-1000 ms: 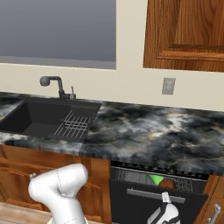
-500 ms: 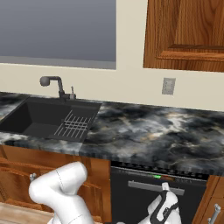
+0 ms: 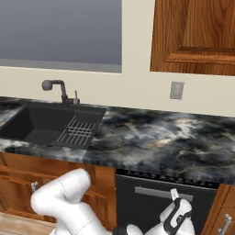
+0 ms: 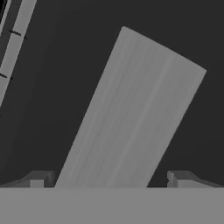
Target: Pick up the cup and bowl from the counter, place them in the dishwasher, and close the dishwasher door.
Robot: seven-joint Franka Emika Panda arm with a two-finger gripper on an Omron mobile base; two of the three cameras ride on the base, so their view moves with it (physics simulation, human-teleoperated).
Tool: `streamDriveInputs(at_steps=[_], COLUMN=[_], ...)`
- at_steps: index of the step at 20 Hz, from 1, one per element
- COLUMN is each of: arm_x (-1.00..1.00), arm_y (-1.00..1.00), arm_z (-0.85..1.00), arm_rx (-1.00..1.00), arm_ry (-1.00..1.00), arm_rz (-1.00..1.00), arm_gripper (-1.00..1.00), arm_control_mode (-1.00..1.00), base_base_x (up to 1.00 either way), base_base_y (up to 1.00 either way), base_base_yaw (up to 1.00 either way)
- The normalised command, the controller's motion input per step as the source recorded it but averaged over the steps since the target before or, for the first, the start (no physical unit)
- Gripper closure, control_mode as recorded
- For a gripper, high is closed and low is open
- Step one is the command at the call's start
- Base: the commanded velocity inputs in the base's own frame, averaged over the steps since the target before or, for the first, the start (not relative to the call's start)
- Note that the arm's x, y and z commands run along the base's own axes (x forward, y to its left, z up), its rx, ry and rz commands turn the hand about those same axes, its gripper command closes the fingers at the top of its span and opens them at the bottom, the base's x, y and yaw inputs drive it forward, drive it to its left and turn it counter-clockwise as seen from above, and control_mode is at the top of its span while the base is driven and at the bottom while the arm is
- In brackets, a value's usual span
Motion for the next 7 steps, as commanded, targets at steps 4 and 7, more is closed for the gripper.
streamDriveInputs(at_steps=[4,7], arm_x=[0.5,0.61], arm_y=[0.0,0.0], arm_z=[-0.69,-0.76], arm_rx=[-0.04,-0.06], arm_ry=[-0.13,-0.13], arm_rz=[-0.01,-0.01], arm_gripper=[-1.0,-1.0], arm_control_mode=[-1.0,-1.0], base_base_x=[0.0,0.0], base_base_y=[0.0,0.0], base_base_yaw=[0.0,0.0])
